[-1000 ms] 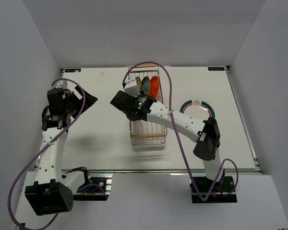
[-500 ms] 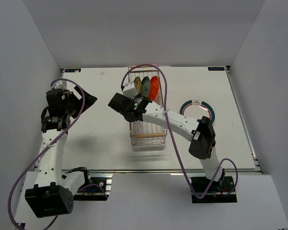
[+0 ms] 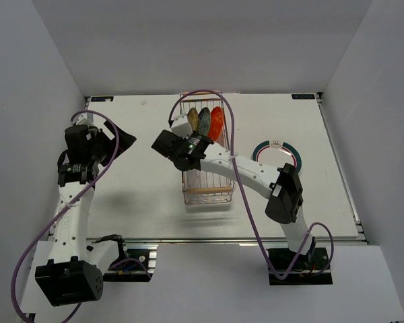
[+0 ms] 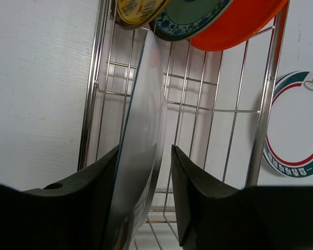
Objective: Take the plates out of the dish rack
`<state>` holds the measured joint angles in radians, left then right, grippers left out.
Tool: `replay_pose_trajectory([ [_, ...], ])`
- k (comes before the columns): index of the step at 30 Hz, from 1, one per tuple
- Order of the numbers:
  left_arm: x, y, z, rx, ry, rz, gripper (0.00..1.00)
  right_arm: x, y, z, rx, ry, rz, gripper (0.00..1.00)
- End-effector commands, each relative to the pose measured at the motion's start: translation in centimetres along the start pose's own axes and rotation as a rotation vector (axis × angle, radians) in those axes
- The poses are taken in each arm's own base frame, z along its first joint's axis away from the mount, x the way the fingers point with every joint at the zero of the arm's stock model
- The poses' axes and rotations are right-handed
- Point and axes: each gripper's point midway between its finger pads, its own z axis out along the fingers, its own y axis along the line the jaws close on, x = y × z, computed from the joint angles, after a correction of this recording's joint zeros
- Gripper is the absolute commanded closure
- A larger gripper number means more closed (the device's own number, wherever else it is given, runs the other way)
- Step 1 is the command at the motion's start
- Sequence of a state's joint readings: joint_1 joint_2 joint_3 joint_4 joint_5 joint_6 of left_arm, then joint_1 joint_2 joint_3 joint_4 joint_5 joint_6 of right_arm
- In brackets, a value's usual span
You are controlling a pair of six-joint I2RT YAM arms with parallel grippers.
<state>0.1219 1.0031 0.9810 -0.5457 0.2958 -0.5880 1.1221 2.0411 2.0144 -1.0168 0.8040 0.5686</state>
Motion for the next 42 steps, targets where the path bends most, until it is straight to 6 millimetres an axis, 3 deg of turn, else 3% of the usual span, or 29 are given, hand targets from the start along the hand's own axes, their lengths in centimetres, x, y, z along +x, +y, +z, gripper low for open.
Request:
replay_pose_trajectory([
  [1, -0.5, -0.5, -0.5, 0.015, -0.027, 0.012, 0.02, -4.3, -0.4, -3.6, -0.083, -0.122, 0.117, 0.77],
  [2, -0.5, -0.5, -0.4, 0.012, -0.025, 0.011, 0.02, -4.2, -0.2, -3.5, -0.086, -0.12, 0.115, 0.72],
  [5, -0.5, -0.5, -0.5, 0.016, -0.028, 0.012, 0.02, -3.8, 0.1, -3.3, -0.101, -0.106, 0.097, 0.42],
  [8, -0.5, -0.5, -0.5, 0.013, -0.027, 0.014, 0.02, -3.7, 0.4, -3.4, -0.119, -0.099, 0.088, 0.27],
  [12, -0.5, -0.6, -0.6, 0.015, -0.027, 0.013, 0.02, -3.8, 0.9, -3.5, -0.153, -0.105, 0.091, 0.19],
  [15, -0.5, -0.5, -0.5, 0.01, -0.028, 0.014, 0.02, -3.7, 0.9, -3.4, -0.157, -0.104, 0.095, 0.26],
  [19, -0.6, -0.5, -0.6, 0.011, -0.029, 0.013, 0.02, -3.8, 1.3, -3.7, -0.175, -0.109, 0.099, 0.58],
  [20, -0.5, -0.5, -0.5, 0.011, -0.026, 0.014, 0.02, -3.8, 1.4, -3.7, -0.179, -0.108, 0.098, 0.6],
  [25, -0.5, -0.4, -0.5, 0.011, -0.026, 0.012, 0.02, -4.4, 0.9, -4.3, -0.151, -0.132, 0.104, 0.69],
  [28, -0.5, -0.5, -0.4, 0.013, -0.026, 0.013, 0.02, -4.9, -0.4, -4.9, -0.096, -0.157, 0.112, 0.74],
  [36, -0.2, -0.3, -0.1, 0.012, -0.017, 0.007, 0.02, -6.4, -3.6, -6.0, 0.035, -0.238, 0.078, 0.76],
  [42, -0.3, -0.2, -0.2, 0.009, -0.024, 0.008, 0.02, -8.2, -4.2, -7.6, 0.008, -0.29, 0.099, 0.85],
])
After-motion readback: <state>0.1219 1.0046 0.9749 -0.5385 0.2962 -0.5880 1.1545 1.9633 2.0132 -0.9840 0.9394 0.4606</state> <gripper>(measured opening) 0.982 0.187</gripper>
